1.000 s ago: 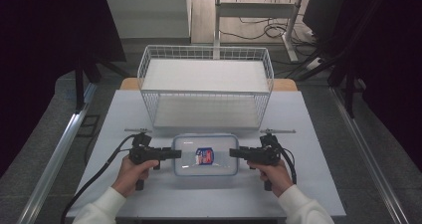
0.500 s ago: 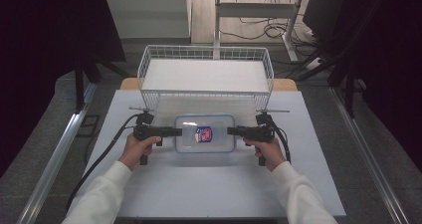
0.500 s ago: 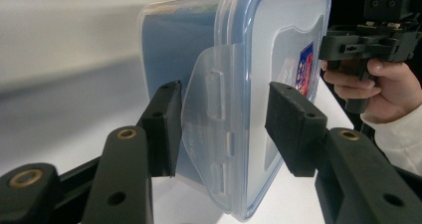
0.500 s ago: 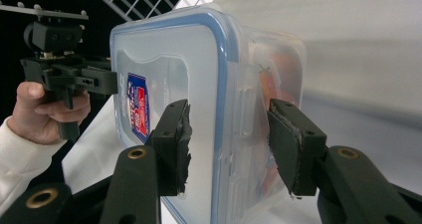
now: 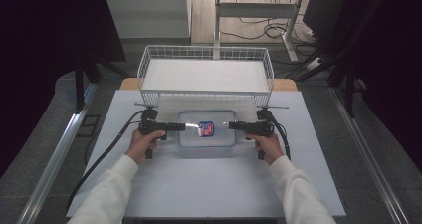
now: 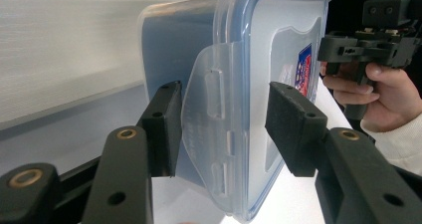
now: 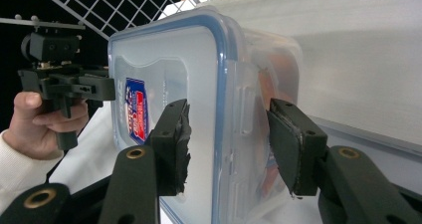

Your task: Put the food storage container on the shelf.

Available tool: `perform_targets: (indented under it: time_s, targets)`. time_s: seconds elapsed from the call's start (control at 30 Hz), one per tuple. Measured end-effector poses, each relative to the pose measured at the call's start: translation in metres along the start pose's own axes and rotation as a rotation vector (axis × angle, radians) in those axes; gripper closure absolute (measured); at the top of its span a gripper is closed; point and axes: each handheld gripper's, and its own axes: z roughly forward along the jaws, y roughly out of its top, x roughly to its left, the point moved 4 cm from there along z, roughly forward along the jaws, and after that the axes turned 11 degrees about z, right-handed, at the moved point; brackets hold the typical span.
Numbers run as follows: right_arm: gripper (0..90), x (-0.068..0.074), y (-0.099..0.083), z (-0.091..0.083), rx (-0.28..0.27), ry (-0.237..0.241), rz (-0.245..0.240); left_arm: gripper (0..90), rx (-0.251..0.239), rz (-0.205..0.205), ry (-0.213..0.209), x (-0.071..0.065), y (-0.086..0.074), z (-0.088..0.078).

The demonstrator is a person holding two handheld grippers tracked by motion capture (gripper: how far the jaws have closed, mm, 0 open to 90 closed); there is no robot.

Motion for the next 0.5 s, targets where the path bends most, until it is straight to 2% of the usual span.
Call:
perform_targets:
  time_s: [0.5]
  targets:
    - [50.6,-0.0078,0.0051,0.0072,-0.042,-0.028,0.095,48.2,-0.052,-0.056,0.016,0.0104,0.0021,0.0076]
